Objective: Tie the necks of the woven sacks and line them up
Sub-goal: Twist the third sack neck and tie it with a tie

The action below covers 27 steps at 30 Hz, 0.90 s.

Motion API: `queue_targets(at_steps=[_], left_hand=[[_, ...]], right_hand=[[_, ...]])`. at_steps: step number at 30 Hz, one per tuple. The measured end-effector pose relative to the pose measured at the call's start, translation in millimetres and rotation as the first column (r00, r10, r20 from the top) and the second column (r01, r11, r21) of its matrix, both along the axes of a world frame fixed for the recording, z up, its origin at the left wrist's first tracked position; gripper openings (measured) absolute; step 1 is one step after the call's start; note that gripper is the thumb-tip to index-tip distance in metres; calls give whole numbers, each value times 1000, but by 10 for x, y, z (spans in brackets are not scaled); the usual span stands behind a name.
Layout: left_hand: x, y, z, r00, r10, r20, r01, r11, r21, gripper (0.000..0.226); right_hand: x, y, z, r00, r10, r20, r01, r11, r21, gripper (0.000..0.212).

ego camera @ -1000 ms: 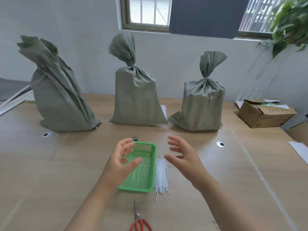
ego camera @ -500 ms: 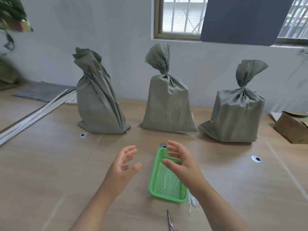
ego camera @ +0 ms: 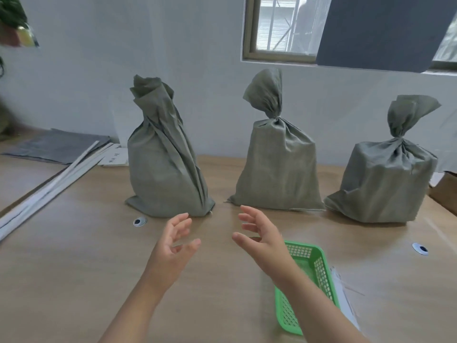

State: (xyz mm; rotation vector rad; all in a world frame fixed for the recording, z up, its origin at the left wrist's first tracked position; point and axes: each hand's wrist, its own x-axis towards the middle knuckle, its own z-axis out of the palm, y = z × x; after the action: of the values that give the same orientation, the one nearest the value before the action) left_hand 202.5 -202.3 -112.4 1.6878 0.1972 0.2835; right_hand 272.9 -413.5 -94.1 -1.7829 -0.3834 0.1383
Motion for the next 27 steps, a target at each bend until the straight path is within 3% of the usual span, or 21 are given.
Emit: queue_targets(at_steps=[8, 21, 27], left_hand=[[451, 1315, 43, 1000, -14, -17, 14, 1000, 16, 75], [1840, 2531, 201, 999, 29, -29, -27, 996, 79, 88], [2612, 2888, 328, 998, 57, 16, -59, 982, 178, 92]], right_hand=[[345, 1348, 107, 998, -67, -17, 68, 997, 26, 57], [1783, 2497, 194, 993, -109, -42, 107, 993, -56, 71], [2421, 2922, 284, 988, -153, 6, 153, 983, -100, 78]])
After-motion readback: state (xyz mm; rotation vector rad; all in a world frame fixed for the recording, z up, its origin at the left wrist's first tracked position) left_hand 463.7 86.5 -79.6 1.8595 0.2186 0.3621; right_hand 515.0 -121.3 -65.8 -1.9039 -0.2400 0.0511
